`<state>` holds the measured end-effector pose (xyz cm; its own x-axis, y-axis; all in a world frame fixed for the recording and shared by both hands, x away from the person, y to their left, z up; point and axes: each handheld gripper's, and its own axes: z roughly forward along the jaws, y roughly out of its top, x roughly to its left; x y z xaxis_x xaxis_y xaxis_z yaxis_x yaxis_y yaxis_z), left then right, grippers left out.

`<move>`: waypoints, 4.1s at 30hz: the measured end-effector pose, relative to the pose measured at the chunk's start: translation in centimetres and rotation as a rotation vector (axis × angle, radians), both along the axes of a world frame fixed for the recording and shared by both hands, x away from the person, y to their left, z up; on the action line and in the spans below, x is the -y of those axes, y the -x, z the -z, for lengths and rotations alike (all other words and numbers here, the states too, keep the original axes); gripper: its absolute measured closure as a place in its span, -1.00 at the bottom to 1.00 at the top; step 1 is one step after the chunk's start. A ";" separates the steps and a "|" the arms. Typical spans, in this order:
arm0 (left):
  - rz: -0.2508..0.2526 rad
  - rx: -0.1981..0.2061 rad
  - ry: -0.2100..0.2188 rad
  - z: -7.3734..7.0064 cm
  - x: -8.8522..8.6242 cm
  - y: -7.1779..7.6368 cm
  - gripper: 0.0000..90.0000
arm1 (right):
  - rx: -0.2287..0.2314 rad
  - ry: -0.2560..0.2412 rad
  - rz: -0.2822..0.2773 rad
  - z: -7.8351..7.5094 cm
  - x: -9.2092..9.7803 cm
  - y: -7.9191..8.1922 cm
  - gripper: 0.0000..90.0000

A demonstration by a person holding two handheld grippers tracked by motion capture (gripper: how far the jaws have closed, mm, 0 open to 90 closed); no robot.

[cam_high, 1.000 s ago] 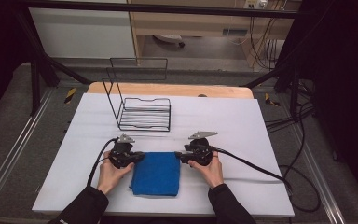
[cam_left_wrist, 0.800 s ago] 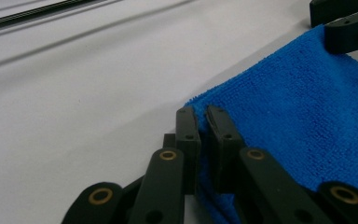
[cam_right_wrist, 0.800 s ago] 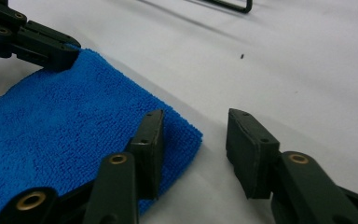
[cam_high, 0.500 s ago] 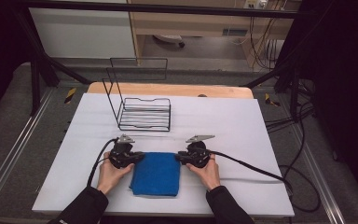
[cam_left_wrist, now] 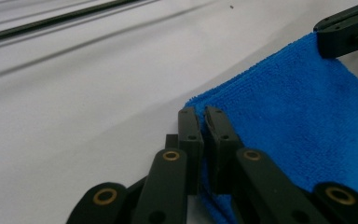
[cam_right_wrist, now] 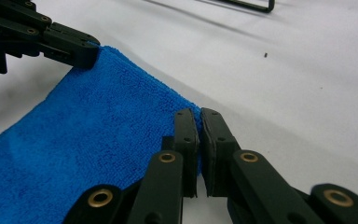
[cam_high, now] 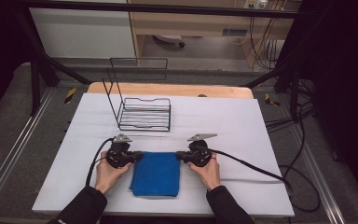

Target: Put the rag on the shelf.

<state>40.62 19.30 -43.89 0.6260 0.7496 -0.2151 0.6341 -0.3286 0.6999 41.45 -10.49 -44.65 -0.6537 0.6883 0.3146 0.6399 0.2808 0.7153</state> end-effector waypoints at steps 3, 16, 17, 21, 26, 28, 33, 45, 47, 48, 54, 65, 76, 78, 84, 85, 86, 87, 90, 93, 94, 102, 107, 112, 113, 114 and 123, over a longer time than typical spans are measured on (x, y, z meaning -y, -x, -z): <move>-0.001 0.008 0.021 -0.5 -0.3 0.2 0.91 | 0.009 -0.014 -0.003 -0.3 0.1 0.1 0.92; 0.003 0.095 0.083 -2.9 -1.3 1.6 0.91 | 0.086 -0.080 -0.023 -2.7 0.4 0.9 0.92; 0.005 0.093 0.089 -3.0 -1.3 1.7 0.91 | 0.093 -0.078 -0.025 -2.8 0.4 0.9 0.92; 0.002 0.109 0.103 -3.5 -1.5 2.0 0.91 | 0.118 -0.078 -0.030 -3.3 0.4 1.1 0.92; 0.001 0.141 0.125 -4.5 -1.7 2.4 0.91 | 0.161 -0.097 -0.034 -4.3 0.5 1.5 0.92; 0.002 0.154 0.134 -4.9 -1.7 2.6 0.91 | 0.179 -0.101 -0.036 -4.8 0.6 1.6 0.92; 0.005 0.190 0.140 -5.9 -1.7 3.1 0.91 | 0.222 -0.108 -0.038 -5.8 0.7 2.0 0.92; 0.007 0.266 0.163 -7.5 -1.6 4.3 0.91 | 0.313 -0.125 -0.041 -7.8 0.9 2.9 0.92; 0.007 0.275 0.166 -7.8 -1.5 4.4 0.91 | 0.331 -0.124 -0.040 -8.1 1.0 3.1 0.92; 0.008 0.281 0.168 -7.9 -1.5 4.5 0.91 | 0.339 -0.123 -0.042 -8.3 1.0 3.2 0.92; 0.001 0.316 0.188 -8.8 -1.5 4.9 0.91 | 0.384 -0.130 -0.040 -9.4 1.1 3.7 0.92; -0.006 0.378 0.212 -10.2 -1.4 5.5 0.91 | 0.463 -0.154 -0.035 -11.6 1.3 4.7 0.93; -0.011 0.448 0.241 -12.2 -1.4 5.7 0.91 | 0.551 -0.179 -0.014 -13.9 1.2 5.3 0.93; -0.017 0.457 0.255 -12.5 -1.6 5.6 0.91 | 0.560 -0.185 -0.011 -14.3 1.1 5.2 0.93; -0.034 0.483 0.289 -13.7 -2.1 5.2 0.91 | 0.603 -0.192 0.003 -15.5 0.5 5.1 0.93; -0.035 0.487 0.291 -13.8 -2.2 5.2 0.91 | 0.610 -0.192 0.007 -15.7 0.4 5.1 0.93; -0.036 0.492 0.292 -14.0 -2.2 5.1 0.91 | 0.615 -0.191 0.009 -15.9 0.3 5.1 0.93; -0.038 0.495 0.294 -14.2 -2.3 5.0 0.91 | 0.623 -0.195 0.013 -16.0 0.1 5.1 0.93; -0.048 0.508 0.304 -14.7 -2.5 4.8 0.91 | 0.644 -0.206 0.022 -16.5 -0.2 5.0 0.93; -0.058 0.520 0.313 -15.3 -2.8 4.6 0.91 | 0.659 -0.214 0.030 -17.0 -0.6 4.7 0.93; -0.062 0.525 0.319 -15.5 -2.9 4.5 0.91 | 0.662 -0.217 0.032 -17.2 -0.7 4.7 0.93; -0.084 0.553 0.330 -16.8 -3.6 3.8 0.91 | 0.691 -0.218 0.040 -18.3 -1.5 3.7 0.93; -0.097 0.572 0.333 -17.5 -3.9 3.5 0.92 | 0.699 -0.217 0.044 -18.8 -2.0 3.1 0.93; -0.111 0.590 0.344 -18.3 -4.1 3.2 0.92 | 0.710 -0.218 0.047 -19.4 -2.4 2.6 0.93; -0.112 0.594 0.344 -18.5 -4.2 3.1 0.92 | 0.716 -0.219 0.048 -19.6 -2.4 2.5 0.93; -0.113 0.599 0.345 -18.7 -4.2 3.1 0.92 | 0.720 -0.220 0.049 -19.7 -2.5 2.4 0.93; -0.129 0.640 0.368 -20.3 -4.3 2.7 0.92 | 0.761 -0.218 0.060 -21.7 -2.9 2.1 0.93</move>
<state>37.96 23.61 -23.54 0.6250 0.7755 -0.0895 0.0838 0.0473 0.9954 39.38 -7.56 -22.99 -0.7067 0.7038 -0.0722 -0.0374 0.0648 0.9972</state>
